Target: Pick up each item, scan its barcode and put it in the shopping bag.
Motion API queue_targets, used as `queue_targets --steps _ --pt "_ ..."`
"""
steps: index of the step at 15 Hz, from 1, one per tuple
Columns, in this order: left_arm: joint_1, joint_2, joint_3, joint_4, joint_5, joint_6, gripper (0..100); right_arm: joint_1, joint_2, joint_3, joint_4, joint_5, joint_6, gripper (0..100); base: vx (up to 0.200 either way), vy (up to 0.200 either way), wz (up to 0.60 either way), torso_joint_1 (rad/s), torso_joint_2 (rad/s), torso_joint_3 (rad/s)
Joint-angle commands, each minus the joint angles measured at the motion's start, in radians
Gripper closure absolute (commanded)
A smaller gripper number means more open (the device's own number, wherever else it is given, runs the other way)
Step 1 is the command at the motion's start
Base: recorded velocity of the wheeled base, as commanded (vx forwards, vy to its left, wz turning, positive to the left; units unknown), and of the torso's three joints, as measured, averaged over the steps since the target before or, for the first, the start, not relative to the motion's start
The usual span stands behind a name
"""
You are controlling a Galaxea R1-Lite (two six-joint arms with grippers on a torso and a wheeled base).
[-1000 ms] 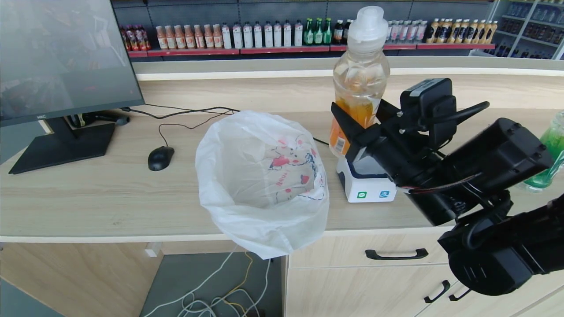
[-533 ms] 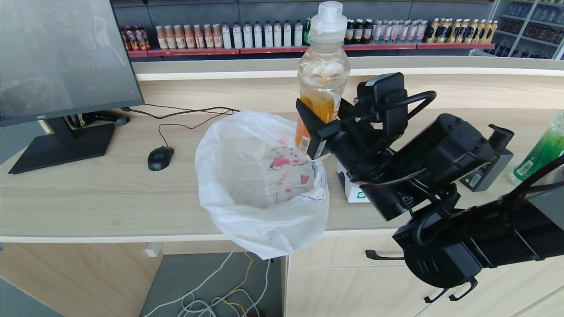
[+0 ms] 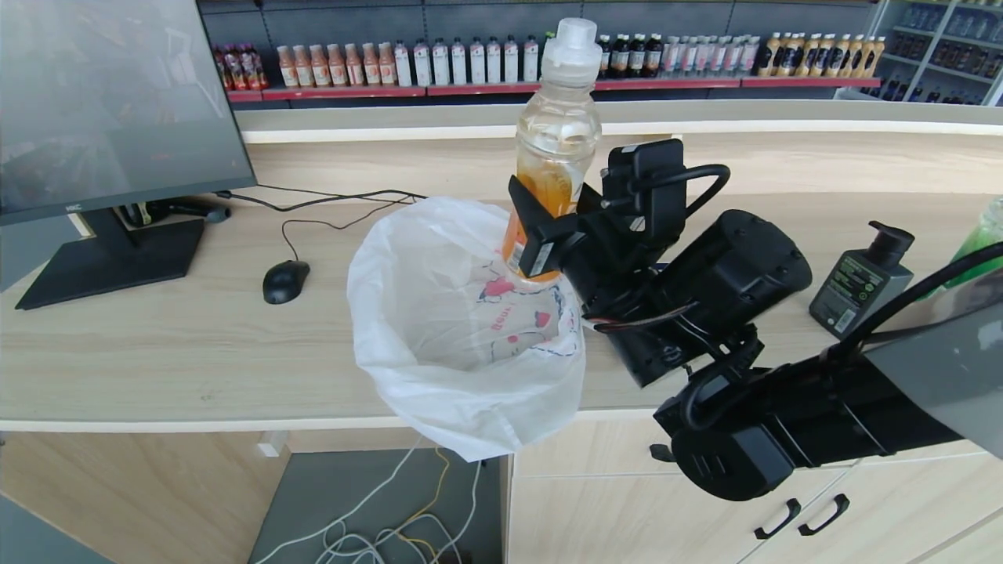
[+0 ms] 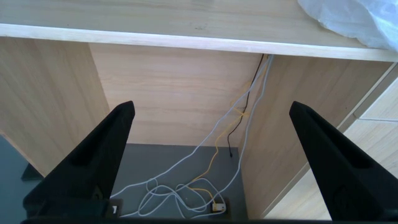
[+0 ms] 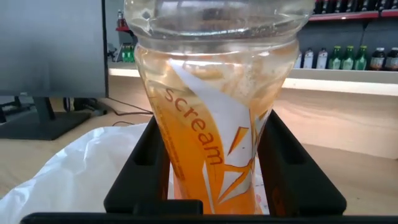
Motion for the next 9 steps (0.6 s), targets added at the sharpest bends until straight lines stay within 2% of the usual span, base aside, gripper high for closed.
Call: queue_targets --steps 1,9 --pt "0.000 0.000 0.000 0.000 -0.001 0.000 0 0.002 -0.002 -0.011 -0.012 -0.012 0.009 100 0.000 0.000 0.00 0.000 0.00 0.000" --pt "0.000 0.000 0.000 0.000 -0.001 0.000 0 0.009 -0.004 -0.002 -0.057 -0.024 0.048 100 0.000 0.000 0.00 0.000 0.00 0.000"
